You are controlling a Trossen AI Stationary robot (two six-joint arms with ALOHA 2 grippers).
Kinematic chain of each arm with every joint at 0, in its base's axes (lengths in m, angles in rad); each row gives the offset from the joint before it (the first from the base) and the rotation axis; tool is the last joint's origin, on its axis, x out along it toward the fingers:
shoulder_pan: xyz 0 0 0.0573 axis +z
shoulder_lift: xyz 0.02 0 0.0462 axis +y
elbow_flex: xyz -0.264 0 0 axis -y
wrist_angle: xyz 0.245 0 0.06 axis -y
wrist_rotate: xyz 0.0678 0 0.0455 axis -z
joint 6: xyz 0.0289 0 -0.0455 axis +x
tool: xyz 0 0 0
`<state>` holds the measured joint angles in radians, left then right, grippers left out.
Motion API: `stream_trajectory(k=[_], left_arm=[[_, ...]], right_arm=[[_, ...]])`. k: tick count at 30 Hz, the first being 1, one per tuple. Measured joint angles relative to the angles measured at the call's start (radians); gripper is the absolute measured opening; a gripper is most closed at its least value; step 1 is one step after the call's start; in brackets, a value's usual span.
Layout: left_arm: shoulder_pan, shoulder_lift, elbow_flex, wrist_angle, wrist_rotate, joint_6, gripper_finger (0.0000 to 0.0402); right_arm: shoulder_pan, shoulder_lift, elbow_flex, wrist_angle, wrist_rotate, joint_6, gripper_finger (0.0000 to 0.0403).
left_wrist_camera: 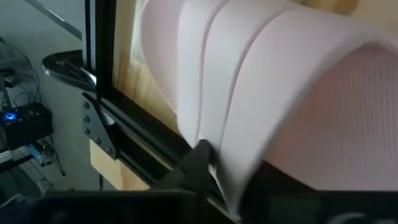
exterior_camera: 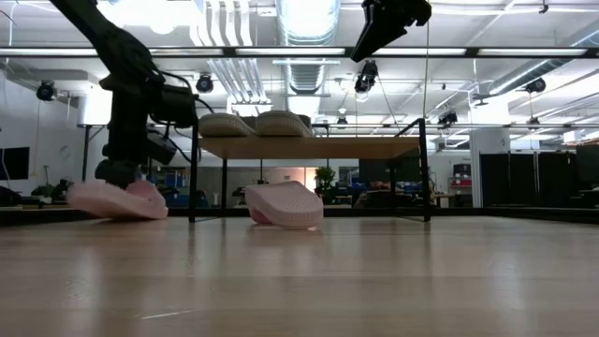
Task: Pick and place slides into the shelf
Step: Put the left pink slide on the shelf
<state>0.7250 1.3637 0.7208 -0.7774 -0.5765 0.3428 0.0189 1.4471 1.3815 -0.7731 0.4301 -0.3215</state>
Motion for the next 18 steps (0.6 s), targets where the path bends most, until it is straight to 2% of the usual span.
stream_trajectory(k=[3, 13, 18], left_arm=[[0.0, -0.027, 0.0, -0.042, 0.019, -0.008, 0.0009], [-0.002, -0.169, 0.035, -0.271, 0.064, -0.022, 0.0002], [-0.016, -0.259, 0.1, -0.393, 0.07, -0.022, 0.0001]], right_arm=[[0.0, 0.0, 0.0, 0.001, 0.0, 0.004, 0.0075], [0.0, 0.0, 0.0, 0.026, 0.0, 0.0, 0.0072], [0.0, 0.0, 0.0, 0.032, 0.0, -0.004, 0.0075]])
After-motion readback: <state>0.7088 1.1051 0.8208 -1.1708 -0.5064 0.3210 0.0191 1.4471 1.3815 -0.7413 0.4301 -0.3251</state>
